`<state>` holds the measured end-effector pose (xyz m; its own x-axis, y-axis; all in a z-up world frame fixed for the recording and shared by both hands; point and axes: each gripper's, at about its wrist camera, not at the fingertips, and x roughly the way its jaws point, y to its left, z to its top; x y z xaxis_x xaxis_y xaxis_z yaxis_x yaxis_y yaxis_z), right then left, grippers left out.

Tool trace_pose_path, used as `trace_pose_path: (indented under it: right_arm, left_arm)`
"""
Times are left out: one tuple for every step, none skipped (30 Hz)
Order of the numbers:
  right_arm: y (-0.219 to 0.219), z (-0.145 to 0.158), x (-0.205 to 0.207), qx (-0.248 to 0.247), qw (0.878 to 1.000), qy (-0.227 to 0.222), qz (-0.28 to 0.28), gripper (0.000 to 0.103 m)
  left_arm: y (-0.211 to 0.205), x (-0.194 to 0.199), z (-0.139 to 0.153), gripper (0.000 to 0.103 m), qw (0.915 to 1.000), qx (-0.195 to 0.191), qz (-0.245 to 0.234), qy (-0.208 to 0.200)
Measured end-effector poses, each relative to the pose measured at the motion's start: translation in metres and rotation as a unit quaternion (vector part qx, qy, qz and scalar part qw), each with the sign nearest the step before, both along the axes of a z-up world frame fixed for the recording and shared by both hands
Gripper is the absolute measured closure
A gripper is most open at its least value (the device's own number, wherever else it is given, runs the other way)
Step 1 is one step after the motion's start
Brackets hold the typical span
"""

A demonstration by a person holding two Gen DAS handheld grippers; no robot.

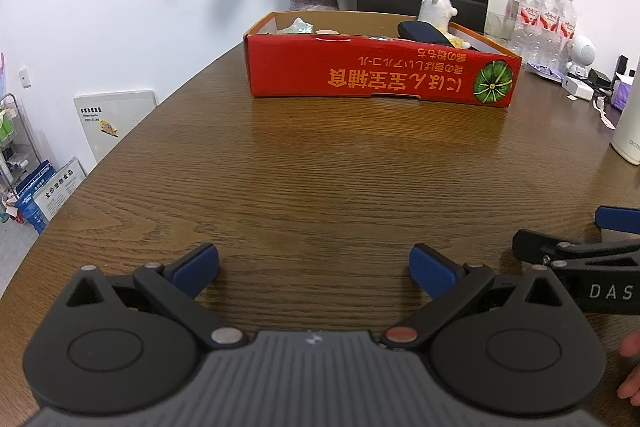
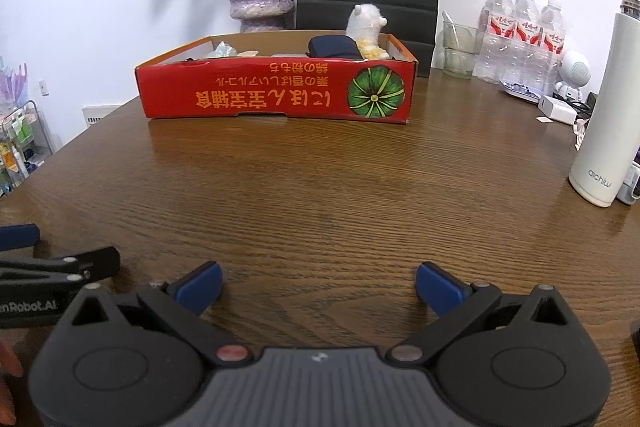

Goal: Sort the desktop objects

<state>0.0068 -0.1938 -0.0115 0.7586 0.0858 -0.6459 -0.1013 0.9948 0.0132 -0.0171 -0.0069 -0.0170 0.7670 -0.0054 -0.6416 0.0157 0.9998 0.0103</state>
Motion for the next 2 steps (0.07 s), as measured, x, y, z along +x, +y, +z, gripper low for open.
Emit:
trace_pose_path:
  right_arm:
    - [-0.0001,-0.0001,0.0,0.0,1.0,0.0,0.0,0.0]
    - [-0.0003,-0.0002,0.0003,0.0,1.0,0.0,0.0,0.0]
  left_arm:
    - [0.0001,0.0001,-0.0001,0.0,1.0,0.0,-0.001,0.0]
    - [-0.0009,0.0001,-0.0002,0.0,1.0,0.0,-0.001,0.0]
